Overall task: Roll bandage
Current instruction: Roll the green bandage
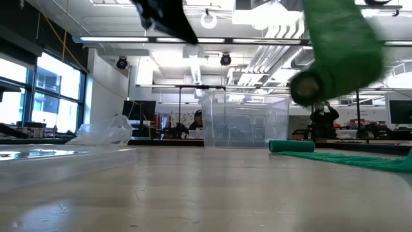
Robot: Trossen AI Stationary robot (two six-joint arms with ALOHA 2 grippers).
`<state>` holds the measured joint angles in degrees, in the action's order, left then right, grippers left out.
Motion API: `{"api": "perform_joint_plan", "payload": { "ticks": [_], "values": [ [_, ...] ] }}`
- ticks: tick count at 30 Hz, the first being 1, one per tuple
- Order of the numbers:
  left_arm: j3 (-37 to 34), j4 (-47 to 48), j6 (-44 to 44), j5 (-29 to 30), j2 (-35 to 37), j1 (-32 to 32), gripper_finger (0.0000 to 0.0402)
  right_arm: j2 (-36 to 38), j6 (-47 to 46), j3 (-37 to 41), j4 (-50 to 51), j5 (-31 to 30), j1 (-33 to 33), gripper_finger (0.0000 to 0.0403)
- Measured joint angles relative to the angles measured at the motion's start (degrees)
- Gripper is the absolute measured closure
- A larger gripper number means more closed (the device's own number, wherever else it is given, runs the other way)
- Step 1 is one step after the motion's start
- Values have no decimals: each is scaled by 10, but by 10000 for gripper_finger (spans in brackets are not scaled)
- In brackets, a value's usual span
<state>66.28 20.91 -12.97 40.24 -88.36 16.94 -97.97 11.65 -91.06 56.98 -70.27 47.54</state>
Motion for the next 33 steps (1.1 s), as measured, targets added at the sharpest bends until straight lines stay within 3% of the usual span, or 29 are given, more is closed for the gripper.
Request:
{"api": "perform_joint_plan", "payload": {
  "ticks": [3, 8, 14, 17, 23, 29, 33],
  "values": [
    [0, 13, -2, 2, 45, 11, 402, 10, 24, -7, -1, 40, -48, 403],
    [-27, 22, -14, 5, 84, 36, 402, 38, 28, 21, -24, 214, -135, 403],
    [-113, 44, -100, 26, 106, 41, 402, 43, 128, 87, -162, 299, -242, 403],
    [-153, 51, -156, 26, 110, 42, 402, 43, 147, 95, -215, 307, -290, 403],
    [-205, 43, -240, 20, 110, 61, 402, 44, 69, 67, -218, 293, -343, 403],
    [-236, -6, -275, 20, 110, 79, 402, 38, -116, 66, -134, 382, -313, 403],
    [-266, -88, -276, 23, 110, 84, 402, 7, -236, 66, -97, 429, -272, 403]
  ]
}}
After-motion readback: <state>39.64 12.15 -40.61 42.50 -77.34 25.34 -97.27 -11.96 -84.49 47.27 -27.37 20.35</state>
